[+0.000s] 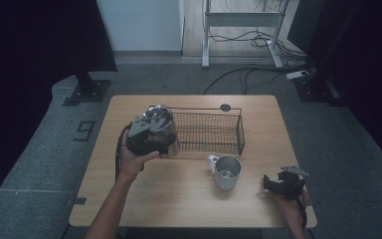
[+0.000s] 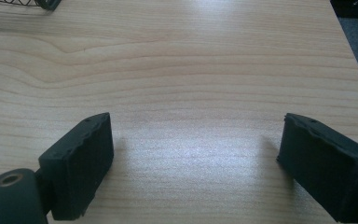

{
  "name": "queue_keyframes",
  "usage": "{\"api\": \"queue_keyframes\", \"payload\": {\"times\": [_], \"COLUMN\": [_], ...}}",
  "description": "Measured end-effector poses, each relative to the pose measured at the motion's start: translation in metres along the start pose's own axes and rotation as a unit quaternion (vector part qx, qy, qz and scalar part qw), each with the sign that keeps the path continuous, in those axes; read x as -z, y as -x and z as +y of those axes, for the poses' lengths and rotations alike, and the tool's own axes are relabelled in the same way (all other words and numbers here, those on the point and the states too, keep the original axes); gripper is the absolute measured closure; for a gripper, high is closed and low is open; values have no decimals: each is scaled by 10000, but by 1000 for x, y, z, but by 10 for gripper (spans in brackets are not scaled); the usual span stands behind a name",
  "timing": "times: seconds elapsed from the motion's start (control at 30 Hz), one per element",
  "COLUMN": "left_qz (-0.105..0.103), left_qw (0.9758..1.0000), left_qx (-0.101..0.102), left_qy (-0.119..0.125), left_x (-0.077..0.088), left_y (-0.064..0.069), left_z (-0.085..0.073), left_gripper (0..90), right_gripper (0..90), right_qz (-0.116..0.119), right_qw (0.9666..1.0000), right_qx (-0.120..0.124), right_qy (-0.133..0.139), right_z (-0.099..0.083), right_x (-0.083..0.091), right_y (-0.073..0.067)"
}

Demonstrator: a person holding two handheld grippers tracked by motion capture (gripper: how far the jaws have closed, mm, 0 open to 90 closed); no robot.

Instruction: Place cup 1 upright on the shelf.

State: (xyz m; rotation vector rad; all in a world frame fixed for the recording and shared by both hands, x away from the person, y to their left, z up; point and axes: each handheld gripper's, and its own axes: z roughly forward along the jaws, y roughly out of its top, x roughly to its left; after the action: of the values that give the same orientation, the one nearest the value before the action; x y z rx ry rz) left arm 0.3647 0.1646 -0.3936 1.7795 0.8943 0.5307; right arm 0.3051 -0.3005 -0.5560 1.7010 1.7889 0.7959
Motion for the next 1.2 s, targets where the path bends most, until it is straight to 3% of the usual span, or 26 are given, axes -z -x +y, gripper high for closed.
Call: {"api": "queue_keyframes", "payload": {"times": [1.2], "left_qz": [69], "left_qw": [9999], "left_qx": [-10], "left_qy": [-83], "left_x": [-29], "left_y": [-8], "left_z": [21], "left_gripper": [39], "right_gripper": [101], "right_qz": [1], "right_qw": [10000], "right_qx": [13], "right_qy": [-2], "right_z": [0], "right_x": [0], "right_y": [0]}}
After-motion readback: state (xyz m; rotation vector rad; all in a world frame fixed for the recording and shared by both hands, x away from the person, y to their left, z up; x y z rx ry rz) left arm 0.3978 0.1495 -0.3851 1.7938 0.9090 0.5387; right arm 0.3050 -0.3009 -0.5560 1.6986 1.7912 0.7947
